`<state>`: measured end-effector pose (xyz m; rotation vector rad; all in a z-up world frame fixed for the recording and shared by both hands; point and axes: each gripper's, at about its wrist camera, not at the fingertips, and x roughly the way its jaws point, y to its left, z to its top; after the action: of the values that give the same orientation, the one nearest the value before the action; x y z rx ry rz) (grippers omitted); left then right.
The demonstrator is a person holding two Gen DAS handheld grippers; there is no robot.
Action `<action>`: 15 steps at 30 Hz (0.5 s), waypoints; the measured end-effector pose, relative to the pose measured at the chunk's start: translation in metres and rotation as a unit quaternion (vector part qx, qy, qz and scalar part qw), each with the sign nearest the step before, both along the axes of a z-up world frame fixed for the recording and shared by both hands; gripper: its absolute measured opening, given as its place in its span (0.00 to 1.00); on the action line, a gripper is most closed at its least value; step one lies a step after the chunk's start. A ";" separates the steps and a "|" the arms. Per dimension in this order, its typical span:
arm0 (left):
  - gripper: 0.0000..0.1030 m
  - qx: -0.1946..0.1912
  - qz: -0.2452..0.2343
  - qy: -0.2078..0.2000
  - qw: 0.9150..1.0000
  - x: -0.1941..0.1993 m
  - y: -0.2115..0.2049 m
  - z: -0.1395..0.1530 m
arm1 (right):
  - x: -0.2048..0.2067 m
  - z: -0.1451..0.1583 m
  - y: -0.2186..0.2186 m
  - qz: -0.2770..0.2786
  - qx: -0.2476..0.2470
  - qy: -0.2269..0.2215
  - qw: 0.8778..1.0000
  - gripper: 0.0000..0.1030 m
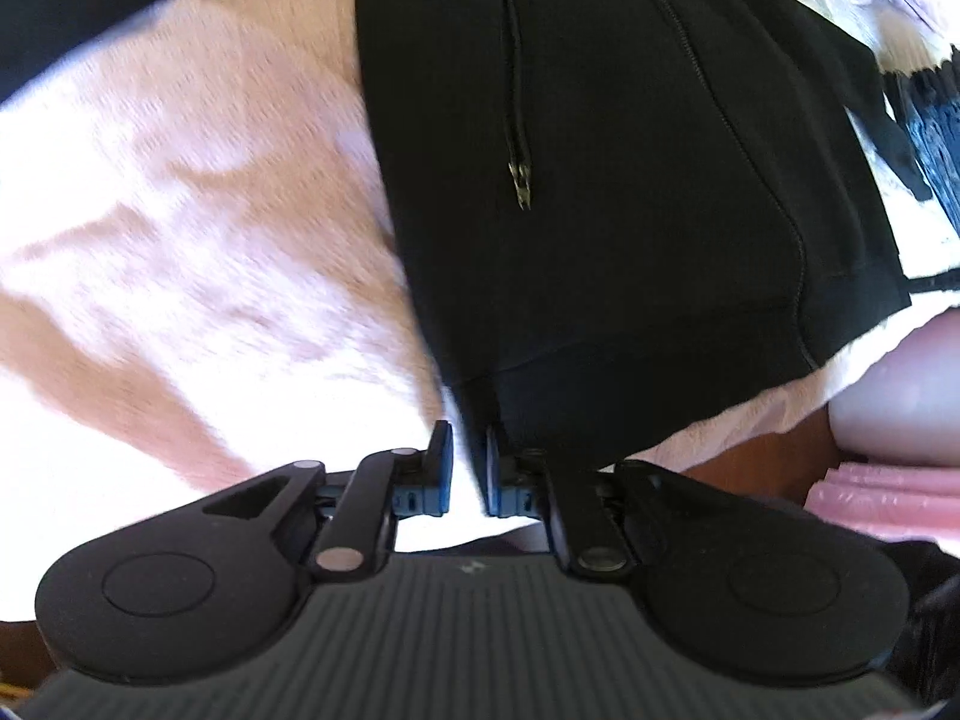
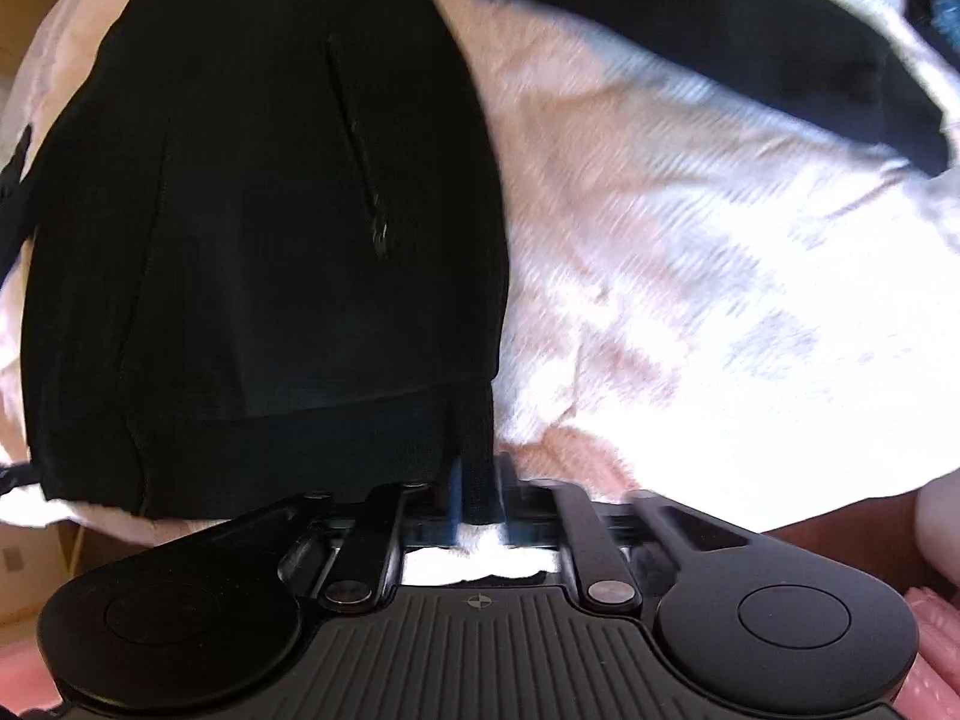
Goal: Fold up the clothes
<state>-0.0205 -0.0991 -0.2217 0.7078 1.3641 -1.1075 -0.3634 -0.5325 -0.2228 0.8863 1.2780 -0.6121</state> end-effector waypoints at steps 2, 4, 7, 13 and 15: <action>0.10 -0.010 -0.004 -0.007 1.000 0.013 0.000 0.014 | 0.003 0.017 -0.004 -0.030 -0.030 -0.004 0.999 0.61; 0.10 -0.024 -0.022 -0.022 0.999 0.024 -0.009 0.028 | 0.006 0.034 -0.009 -0.061 -0.058 -0.014 0.996 0.62; 0.10 -0.047 -0.052 -0.046 0.996 0.038 -0.026 0.048 | 0.013 0.059 -0.019 -0.100 -0.104 -0.034 0.989 0.62; 0.11 -0.084 -0.093 -0.083 0.989 0.025 -0.088 0.073 | -0.008 0.076 -0.055 -0.086 -0.167 -0.063 0.980 0.62; 0.12 -0.090 -0.092 -0.088 0.988 0.011 -0.113 0.077 | -0.035 0.077 -0.088 -0.069 -0.183 -0.058 0.979 0.62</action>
<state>-0.0090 -0.2121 -0.1444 0.7892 1.0503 -1.2658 -0.3984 -0.6206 -0.1456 0.6953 0.9632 -0.8618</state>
